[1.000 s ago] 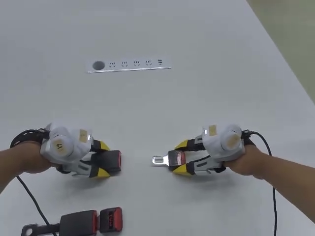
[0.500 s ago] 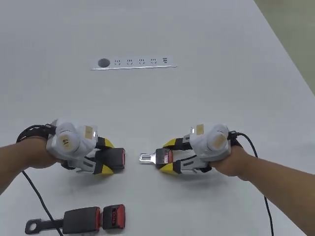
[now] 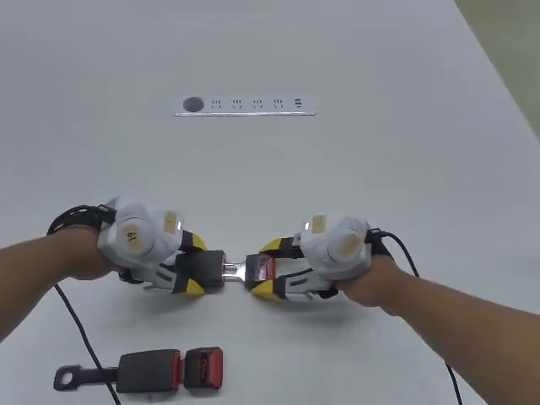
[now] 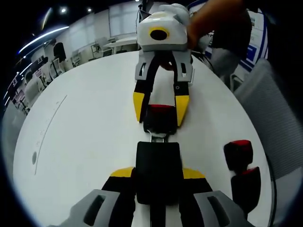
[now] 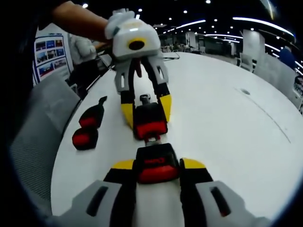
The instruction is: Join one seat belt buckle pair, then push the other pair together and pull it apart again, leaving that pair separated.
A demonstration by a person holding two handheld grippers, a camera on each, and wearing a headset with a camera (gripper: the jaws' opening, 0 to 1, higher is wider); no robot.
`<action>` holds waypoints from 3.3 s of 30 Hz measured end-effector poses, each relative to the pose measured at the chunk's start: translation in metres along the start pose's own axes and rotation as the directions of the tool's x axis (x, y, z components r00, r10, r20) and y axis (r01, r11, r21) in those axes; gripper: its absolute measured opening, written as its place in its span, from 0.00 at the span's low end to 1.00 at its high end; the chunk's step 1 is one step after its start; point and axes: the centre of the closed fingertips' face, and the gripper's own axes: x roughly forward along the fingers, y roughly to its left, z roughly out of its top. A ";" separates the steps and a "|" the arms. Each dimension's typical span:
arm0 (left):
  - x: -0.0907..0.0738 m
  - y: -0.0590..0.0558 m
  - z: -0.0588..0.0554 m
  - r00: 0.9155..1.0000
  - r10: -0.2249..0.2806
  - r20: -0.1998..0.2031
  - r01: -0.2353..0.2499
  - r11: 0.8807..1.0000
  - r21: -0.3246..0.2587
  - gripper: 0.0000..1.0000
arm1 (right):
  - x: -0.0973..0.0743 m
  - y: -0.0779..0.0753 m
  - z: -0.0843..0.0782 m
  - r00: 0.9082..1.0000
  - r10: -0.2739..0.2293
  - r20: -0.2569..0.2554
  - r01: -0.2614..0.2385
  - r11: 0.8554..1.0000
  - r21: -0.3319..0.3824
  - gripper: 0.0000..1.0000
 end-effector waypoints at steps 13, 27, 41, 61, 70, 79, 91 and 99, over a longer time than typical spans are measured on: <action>0.000 0.002 -0.003 1.000 0.003 -0.007 -0.003 1.000 0.007 0.36 | 0.000 0.000 -0.002 0.999 0.005 -0.035 -0.005 1.000 0.000 0.35; 0.002 0.002 -0.005 1.000 -0.006 -0.008 0.006 1.000 0.015 0.36 | 0.012 0.002 0.007 0.998 -0.017 -0.063 0.019 0.999 0.026 0.35; 0.002 0.001 -0.005 1.000 -0.009 -0.021 0.009 1.000 0.021 0.36 | 0.016 0.002 0.009 0.993 -0.009 -0.119 0.008 1.000 -0.008 0.35; 0.002 0.001 -0.005 1.000 -0.009 -0.016 0.010 1.000 0.009 0.36 | 0.015 0.001 0.009 0.994 -0.006 -0.106 0.005 1.000 -0.006 0.35; 0.001 0.001 -0.005 1.000 -0.010 -0.013 0.010 1.000 0.006 0.36 | 0.016 0.001 0.009 0.995 -0.004 -0.097 0.004 1.000 -0.005 0.35; 0.001 0.002 -0.006 1.000 -0.010 0.016 0.011 1.000 -0.005 0.36 | 0.014 0.000 0.008 0.997 -0.001 -0.074 0.001 1.000 0.003 0.35; -0.001 0.001 -0.007 0.998 -0.006 0.057 0.007 1.000 -0.018 0.37 | 0.003 0.001 0.000 0.999 -0.006 -0.039 0.007 1.000 0.016 0.35; -0.001 0.000 -0.006 0.997 -0.007 0.075 0.009 1.000 -0.022 0.37 | -0.005 0.001 -0.006 1.000 -0.006 -0.030 0.006 1.000 0.004 0.35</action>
